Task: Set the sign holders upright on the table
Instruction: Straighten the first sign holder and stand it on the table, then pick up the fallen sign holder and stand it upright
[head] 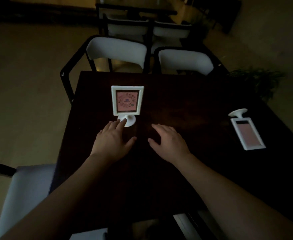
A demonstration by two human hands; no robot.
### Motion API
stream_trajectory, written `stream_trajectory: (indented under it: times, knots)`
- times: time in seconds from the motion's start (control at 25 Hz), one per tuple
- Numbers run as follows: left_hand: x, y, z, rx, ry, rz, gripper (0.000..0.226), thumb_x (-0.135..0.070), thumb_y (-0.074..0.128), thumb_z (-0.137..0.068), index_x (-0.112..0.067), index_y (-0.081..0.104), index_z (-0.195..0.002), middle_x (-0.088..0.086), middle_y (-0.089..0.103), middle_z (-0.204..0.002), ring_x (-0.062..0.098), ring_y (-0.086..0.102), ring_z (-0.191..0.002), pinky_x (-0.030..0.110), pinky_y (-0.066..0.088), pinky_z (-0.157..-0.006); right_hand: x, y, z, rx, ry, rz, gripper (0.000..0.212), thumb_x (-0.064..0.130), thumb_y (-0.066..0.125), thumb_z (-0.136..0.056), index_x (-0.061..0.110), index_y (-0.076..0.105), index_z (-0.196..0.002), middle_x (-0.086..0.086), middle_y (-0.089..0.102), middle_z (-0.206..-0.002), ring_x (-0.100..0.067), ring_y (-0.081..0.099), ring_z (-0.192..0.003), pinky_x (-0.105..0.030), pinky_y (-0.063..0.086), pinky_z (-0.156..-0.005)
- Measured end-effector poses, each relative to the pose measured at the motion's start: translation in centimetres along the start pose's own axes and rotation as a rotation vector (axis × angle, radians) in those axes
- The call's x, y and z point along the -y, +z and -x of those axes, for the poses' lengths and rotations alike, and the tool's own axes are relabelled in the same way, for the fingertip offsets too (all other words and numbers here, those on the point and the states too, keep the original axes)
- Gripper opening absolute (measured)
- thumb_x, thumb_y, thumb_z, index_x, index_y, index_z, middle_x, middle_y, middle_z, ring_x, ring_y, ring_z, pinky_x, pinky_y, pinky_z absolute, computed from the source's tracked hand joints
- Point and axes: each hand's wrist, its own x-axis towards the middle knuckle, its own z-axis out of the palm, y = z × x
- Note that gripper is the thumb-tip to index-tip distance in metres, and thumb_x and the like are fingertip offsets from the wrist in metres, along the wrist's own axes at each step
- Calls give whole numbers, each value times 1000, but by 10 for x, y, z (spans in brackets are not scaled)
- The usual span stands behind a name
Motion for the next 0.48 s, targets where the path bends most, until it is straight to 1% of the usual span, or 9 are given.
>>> stream_trajectory:
  times: [0.12, 0.24, 0.36, 0.48]
  knots:
    - [-32, -23, 26, -17, 71, 40, 83, -66, 53, -86, -26, 26, -154, 8, 37, -158, 30, 30, -145, 52, 33, -111, -12, -53, 48, -40, 38, -11, 65, 55, 57, -90, 27, 41, -147, 2, 48, -149, -19, 41, -137, -44, 43, -106]
    - [-73, -38, 52, -15, 157, 58, 82, -67, 52, -86, -26, 29, -153, 8, 41, -155, 29, 36, -141, 50, 39, -108, -35, -106, 97, -72, 72, 4, 66, 55, 57, -90, 26, 40, -147, 1, 48, -149, -19, 42, -136, -45, 45, -104]
    - [-118, -38, 72, -7, 218, 69, 77, -65, 54, -85, -26, 38, -149, 6, 46, -151, 28, 43, -137, 47, 45, -100, -69, -147, 140, -118, 94, 13, 66, 53, 59, -91, 23, 42, -147, -2, 49, -148, -21, 42, -135, -45, 44, -104]
    - [-177, -23, 87, 4, 281, 67, 73, -62, 57, -87, -26, 40, -148, 5, 48, -149, 26, 46, -134, 45, 49, -96, -119, -180, 186, -184, 116, 20, 66, 52, 60, -90, 22, 45, -146, -3, 52, -145, -22, 45, -132, -42, 45, -102]
